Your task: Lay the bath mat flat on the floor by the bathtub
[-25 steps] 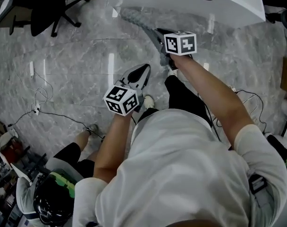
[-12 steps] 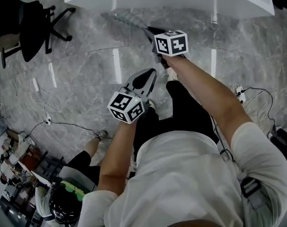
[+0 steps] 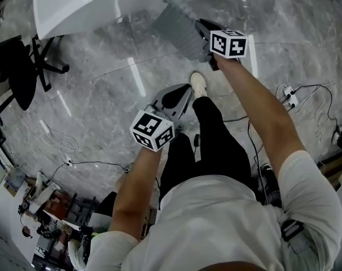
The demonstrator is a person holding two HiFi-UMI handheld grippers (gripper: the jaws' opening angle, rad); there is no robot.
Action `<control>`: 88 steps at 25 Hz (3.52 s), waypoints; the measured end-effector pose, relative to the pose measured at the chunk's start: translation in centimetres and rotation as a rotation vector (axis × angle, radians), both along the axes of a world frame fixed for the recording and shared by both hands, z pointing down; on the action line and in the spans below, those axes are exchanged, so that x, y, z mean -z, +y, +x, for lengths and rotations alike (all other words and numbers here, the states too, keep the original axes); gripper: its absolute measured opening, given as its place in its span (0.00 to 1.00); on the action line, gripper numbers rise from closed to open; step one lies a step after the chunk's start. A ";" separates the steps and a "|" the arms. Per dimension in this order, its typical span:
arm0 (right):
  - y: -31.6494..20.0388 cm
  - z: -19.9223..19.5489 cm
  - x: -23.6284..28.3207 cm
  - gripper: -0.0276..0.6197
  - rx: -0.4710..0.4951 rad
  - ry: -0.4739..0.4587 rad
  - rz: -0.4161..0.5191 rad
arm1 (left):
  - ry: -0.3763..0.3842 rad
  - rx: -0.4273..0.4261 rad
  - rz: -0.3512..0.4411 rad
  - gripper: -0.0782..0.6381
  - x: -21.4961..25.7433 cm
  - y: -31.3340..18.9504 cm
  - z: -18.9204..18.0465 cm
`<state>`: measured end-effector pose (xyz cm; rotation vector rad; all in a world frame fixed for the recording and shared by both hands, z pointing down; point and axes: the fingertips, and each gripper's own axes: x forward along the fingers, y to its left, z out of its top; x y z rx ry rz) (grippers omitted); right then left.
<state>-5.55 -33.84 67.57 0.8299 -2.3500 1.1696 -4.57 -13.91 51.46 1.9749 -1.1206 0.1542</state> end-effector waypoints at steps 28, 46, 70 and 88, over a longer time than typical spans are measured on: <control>-14.1 35.3 -18.0 0.09 -0.205 0.542 0.089 | 0.006 -0.362 -0.069 0.14 -10.8 -8.7 10.6; -5.3 37.9 -13.5 0.07 -0.207 0.494 0.011 | 0.001 -0.440 -0.013 0.14 -6.2 -10.2 14.1; 10.1 33.0 7.6 0.06 -0.176 0.340 0.075 | -0.080 -0.511 0.135 0.14 7.0 -5.3 14.5; 25.7 26.2 25.9 0.06 -0.106 0.355 0.252 | -0.148 -0.530 0.168 0.14 14.6 7.7 7.5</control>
